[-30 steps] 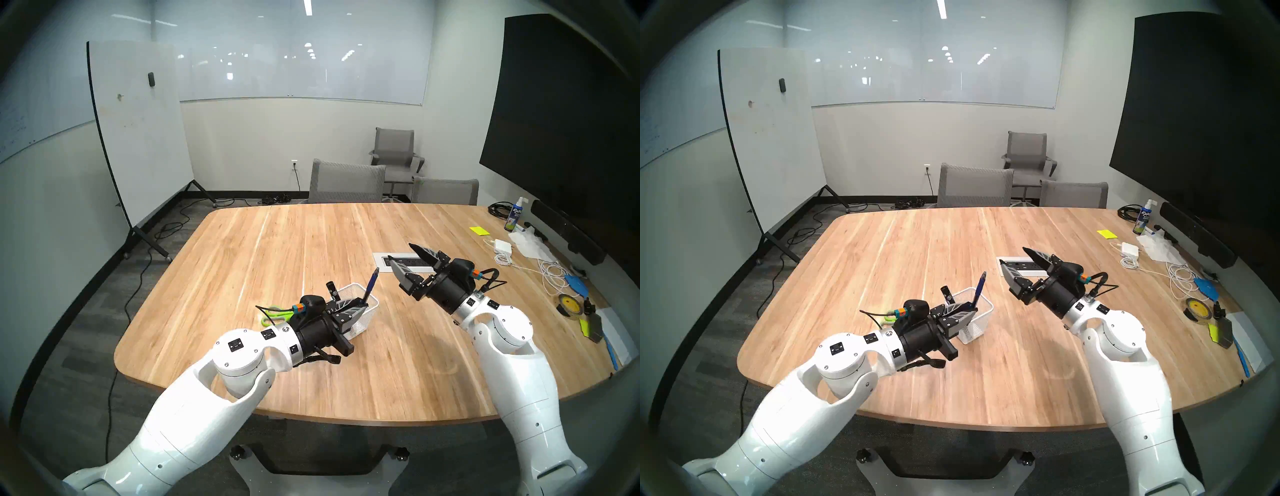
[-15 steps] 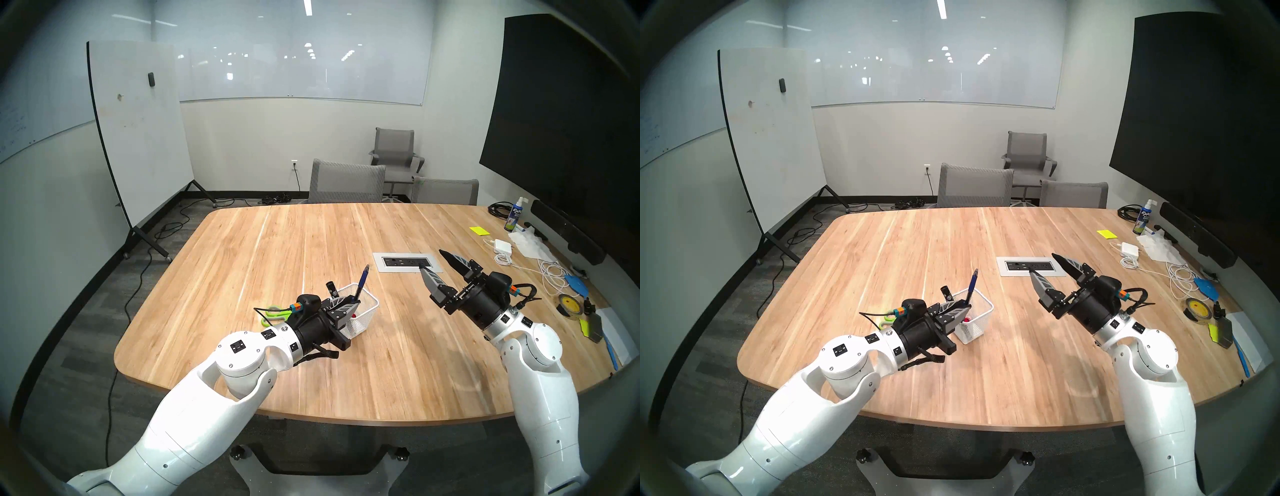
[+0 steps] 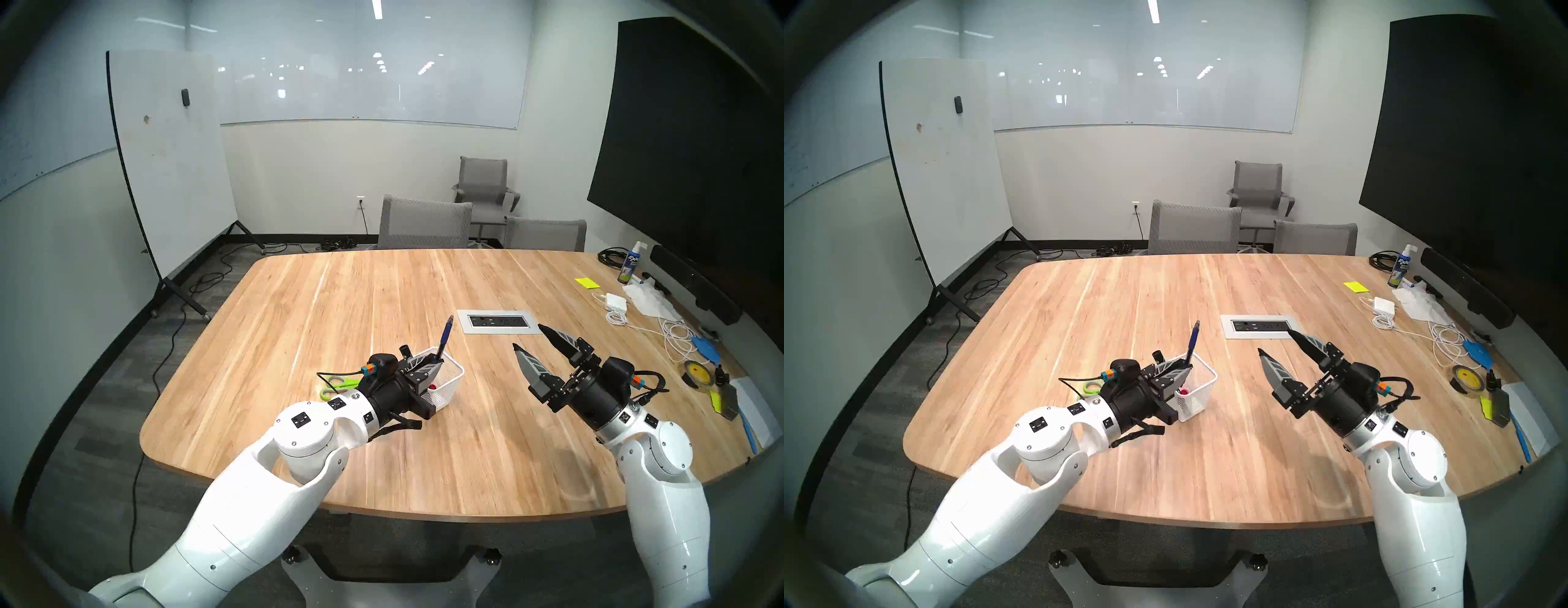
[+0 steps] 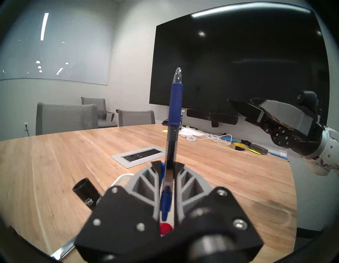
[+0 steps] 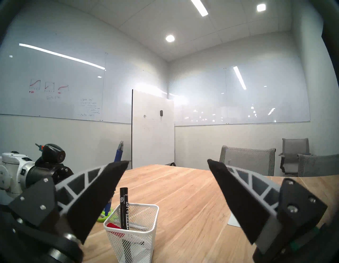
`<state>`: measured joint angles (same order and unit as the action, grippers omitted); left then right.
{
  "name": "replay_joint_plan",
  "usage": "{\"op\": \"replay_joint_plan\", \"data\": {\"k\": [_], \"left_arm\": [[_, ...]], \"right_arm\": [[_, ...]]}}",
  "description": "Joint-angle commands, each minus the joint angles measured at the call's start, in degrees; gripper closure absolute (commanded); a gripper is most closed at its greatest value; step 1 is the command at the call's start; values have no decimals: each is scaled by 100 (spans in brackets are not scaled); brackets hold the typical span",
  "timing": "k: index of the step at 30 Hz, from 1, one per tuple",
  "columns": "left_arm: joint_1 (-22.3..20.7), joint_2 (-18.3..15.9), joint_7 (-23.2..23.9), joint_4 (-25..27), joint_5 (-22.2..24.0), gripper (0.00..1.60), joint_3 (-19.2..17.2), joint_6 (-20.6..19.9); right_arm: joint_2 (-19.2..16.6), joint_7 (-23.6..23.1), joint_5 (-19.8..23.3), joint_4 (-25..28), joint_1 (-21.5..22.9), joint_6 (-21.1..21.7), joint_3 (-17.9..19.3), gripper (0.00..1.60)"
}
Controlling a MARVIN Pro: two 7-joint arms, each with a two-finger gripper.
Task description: Place the pen, the marker, and the scissors into the pen holder
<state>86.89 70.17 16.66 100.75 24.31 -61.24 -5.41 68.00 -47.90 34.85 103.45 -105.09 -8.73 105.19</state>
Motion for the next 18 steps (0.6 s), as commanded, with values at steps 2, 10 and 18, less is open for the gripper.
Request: {"op": "replay_joint_plan", "data": {"k": [2, 10, 18], "left_arm": [[-58, 139, -54, -149, 33, 160, -3, 115], [-108, 175, -98, -291, 89, 160, 9, 175], [-122, 193, -134, -436, 104, 160, 33, 219]], "right_arm": [[59, -39, 131, 250, -99, -57, 141, 0], [94, -86, 137, 270, -107, -37, 166, 0], [125, -98, 118, 271, -111, -32, 175, 0]]}}
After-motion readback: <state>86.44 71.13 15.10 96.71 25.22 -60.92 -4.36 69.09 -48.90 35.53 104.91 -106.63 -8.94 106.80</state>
